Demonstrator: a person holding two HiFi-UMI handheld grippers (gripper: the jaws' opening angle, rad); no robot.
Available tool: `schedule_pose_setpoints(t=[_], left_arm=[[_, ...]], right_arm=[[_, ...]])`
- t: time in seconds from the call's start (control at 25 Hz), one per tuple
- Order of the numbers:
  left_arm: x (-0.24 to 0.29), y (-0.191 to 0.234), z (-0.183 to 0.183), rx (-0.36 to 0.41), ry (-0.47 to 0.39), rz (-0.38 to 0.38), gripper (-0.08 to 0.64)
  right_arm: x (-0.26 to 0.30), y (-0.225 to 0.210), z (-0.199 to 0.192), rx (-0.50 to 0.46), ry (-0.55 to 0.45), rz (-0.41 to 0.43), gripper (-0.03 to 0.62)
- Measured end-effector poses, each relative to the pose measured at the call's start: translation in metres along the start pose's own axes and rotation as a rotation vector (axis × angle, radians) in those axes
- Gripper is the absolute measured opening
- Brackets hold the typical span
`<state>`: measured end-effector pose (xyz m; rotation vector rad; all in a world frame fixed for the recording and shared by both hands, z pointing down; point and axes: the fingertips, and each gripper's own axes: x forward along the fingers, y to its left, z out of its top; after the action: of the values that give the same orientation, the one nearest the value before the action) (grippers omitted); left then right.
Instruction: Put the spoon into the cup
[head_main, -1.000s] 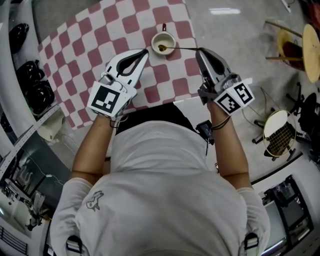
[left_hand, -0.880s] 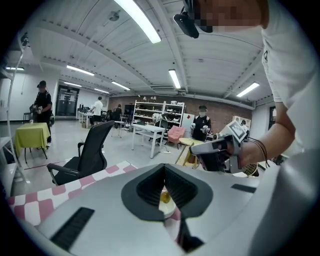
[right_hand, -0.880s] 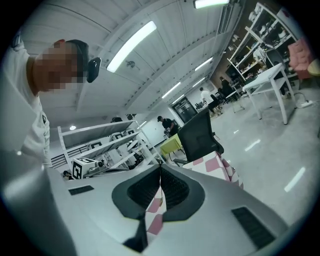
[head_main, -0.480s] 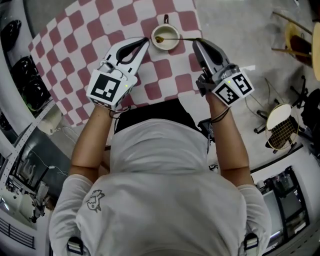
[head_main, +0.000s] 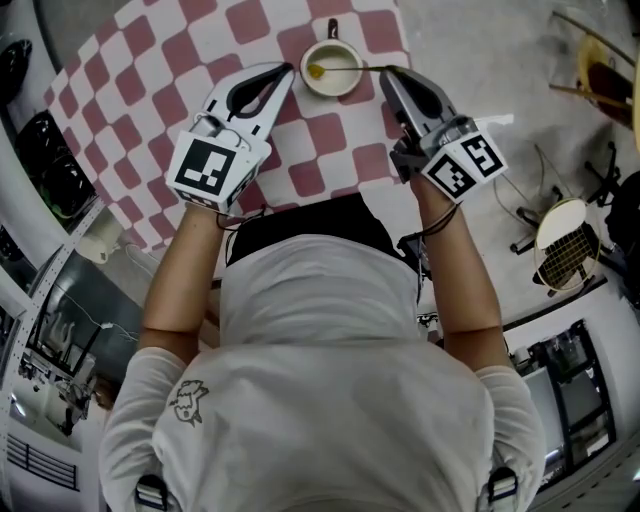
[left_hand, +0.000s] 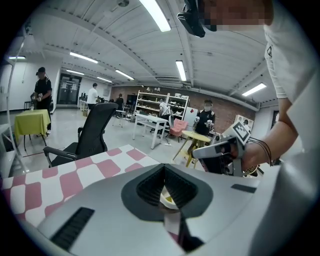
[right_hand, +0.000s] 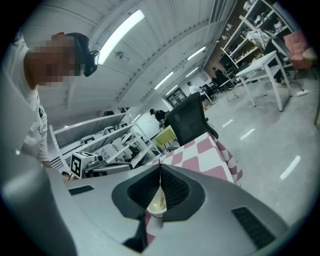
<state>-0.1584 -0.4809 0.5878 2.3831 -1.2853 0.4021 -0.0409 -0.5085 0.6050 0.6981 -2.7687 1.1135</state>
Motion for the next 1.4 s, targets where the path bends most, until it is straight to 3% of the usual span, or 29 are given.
schedule_pose_setpoints(t=[0.68,0.92,1.04,1.4], left_arm=[[0.008,-0.002,-0.011,-0.016,0.020,-0.037,0.014],[0.009,-0.002,-0.010,-0.007,0.025,-0.042,0.014],[0.010,-0.004,-0.007,-0.004,0.018,-0.042,0.014],[0.002,-0.024,0.002,0.013,0.001,-0.039,0.014]], right_arm=[[0.001,-0.026,-0.012,0.042,-0.001,-0.085,0.035],[-0.002,-0.033,-0.011,0.031,-0.007,-0.123,0.039],[-0.006,-0.036,-0.010,0.029,-0.013,-0.139,0.084],[-0.028,-0.023,0.002,-0.009,-0.039,-0.138,0.086]])
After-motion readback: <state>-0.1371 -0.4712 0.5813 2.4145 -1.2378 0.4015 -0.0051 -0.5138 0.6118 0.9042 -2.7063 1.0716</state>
